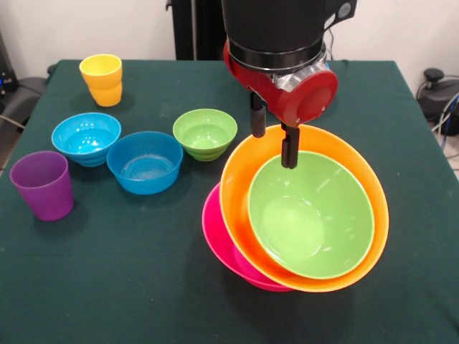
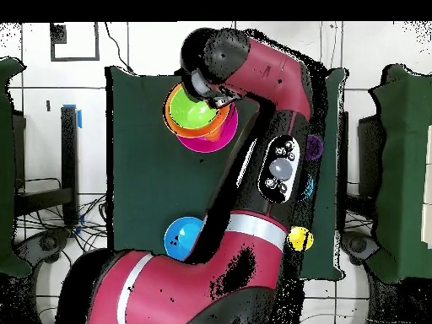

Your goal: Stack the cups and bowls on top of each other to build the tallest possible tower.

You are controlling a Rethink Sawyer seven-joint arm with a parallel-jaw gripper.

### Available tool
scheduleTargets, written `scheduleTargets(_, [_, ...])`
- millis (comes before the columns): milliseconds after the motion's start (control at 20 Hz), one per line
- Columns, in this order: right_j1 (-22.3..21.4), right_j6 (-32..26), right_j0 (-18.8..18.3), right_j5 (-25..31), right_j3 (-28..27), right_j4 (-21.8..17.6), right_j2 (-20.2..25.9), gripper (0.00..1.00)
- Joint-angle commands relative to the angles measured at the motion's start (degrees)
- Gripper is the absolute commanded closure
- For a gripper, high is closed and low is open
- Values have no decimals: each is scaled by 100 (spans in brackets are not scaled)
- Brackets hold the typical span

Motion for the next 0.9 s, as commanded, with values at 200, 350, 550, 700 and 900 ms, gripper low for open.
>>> scheduleTargets(200, [-13, -1125, -177, -134, 510, -663, 798, 0])
scheduleTargets(350, [-26, -1071, -203, -157, 534, -699, 851, 0])
scheduleTargets(550, [-158, -1097, -212, -192, 742, -741, 915, 0])
scheduleTargets(700, [-208, -1092, -211, -369, 918, -742, 982, 0])
scheduleTargets(900, [-236, -1074, -226, -475, 960, -788, 1017, 0])
